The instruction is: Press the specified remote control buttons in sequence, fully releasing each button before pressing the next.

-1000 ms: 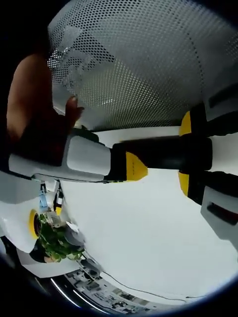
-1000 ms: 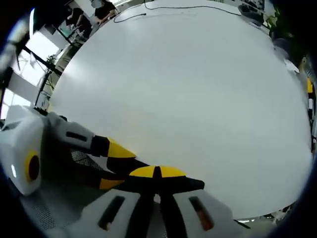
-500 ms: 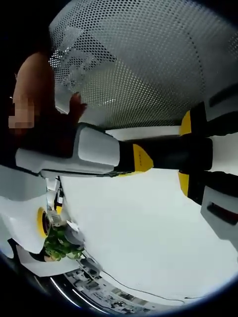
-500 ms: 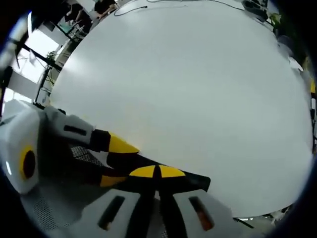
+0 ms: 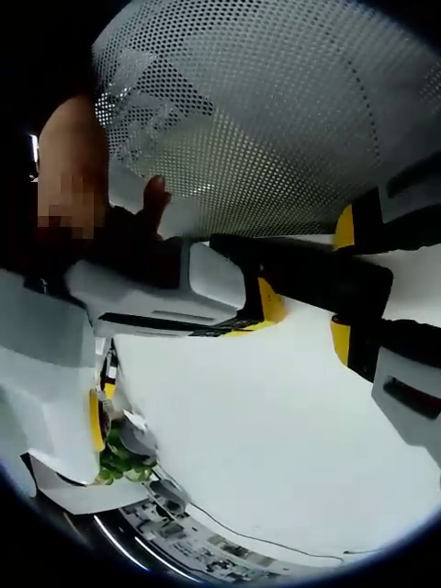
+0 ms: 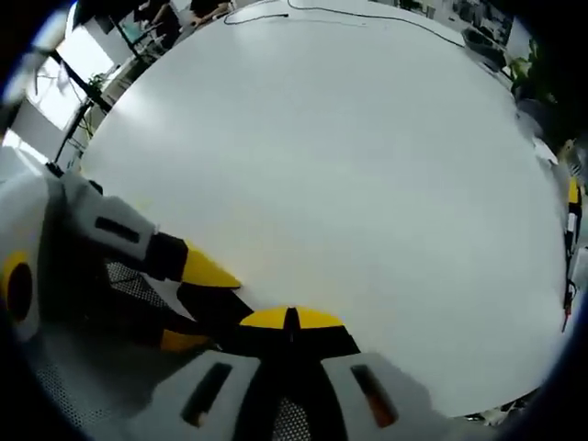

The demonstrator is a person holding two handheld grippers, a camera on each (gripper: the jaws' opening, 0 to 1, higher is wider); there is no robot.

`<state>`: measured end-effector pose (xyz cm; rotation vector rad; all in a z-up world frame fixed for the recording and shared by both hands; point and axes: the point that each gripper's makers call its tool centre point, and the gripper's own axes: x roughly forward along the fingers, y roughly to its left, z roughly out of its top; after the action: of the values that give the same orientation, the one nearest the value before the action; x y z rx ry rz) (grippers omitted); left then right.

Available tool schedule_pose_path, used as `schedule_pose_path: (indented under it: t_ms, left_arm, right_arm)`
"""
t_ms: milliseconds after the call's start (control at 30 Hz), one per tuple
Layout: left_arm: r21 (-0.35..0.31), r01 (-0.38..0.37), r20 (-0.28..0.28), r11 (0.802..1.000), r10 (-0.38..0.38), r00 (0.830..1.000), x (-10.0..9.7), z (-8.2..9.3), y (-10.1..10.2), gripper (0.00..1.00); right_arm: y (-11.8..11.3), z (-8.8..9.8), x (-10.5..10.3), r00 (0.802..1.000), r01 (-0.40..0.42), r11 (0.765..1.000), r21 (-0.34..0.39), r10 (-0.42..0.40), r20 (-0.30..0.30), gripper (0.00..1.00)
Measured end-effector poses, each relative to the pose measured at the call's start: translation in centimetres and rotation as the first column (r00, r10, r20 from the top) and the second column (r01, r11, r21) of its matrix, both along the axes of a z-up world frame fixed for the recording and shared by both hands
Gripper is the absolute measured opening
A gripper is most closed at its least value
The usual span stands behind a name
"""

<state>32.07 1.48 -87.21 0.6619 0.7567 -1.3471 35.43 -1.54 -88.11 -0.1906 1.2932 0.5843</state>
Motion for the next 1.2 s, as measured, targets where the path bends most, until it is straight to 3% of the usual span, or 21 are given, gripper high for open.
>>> schedule_pose_path:
  t_ms: [133, 233, 267, 333, 433, 600, 833, 1200]
  left_arm:
    - [0.003, 0.0, 0.0, 1.0, 0.0, 1.0, 0.0, 0.0, 0.0, 0.27]
    - [0.003, -0.002, 0.0, 1.0, 0.002, 1.0, 0.0, 0.0, 0.0, 0.26]
    - [0.003, -0.004, 0.002, 1.0, 0.004, 1.0, 0.0, 0.0, 0.0, 0.26]
    - [0.006, -0.006, 0.0, 1.0, 0.006, 1.0, 0.0, 0.0, 0.0, 0.26]
    - [0.007, -0.01, -0.002, 1.0, 0.01, 1.0, 0.1, 0.0, 0.0, 0.26]
    - [0.009, -0.041, -0.003, 0.999, 0.041, 0.999, 0.5, 0.0, -0.1, 0.26]
    - [0.003, -0.149, -0.007, 0.989, 0.149, 0.989, 2.2, 0.2, 0.4, 0.26]
    - [0.001, -0.15, -0.006, 0.989, 0.15, 0.989, 2.2, 0.1, 0.1, 0.26]
  right_arm:
    - [-0.2, 0.1, 0.0, 0.998, 0.059, 0.998, 0.034, -0.058, -0.033, 0.0]
    - [-0.6, 0.0, -0.9, 0.988, 0.084, 0.996, 0.011, -0.082, -0.127, 0.0]
    - [-0.8, 0.0, -0.9, 0.988, 0.086, 0.996, 0.002, -0.085, -0.13, 0.0]
    - [-0.9, 0.5, -0.1, 0.992, 0.096, 0.995, 0.01, -0.095, -0.078, 0.0]
    - [-0.8, 1.7, 0.5, 0.988, 0.146, 0.988, 0.056, -0.143, -0.054, 0.0]
    - [-0.8, 2.1, 0.0, 0.974, 0.202, 0.976, 0.085, -0.192, -0.119, 0.0]
    - [-0.8, 2.0, -0.2, 0.972, 0.204, 0.976, 0.075, -0.193, -0.135, 0.0]
    - [-0.6, 1.2, -0.4, 0.975, 0.184, 0.981, 0.062, -0.174, -0.137, 0.0]
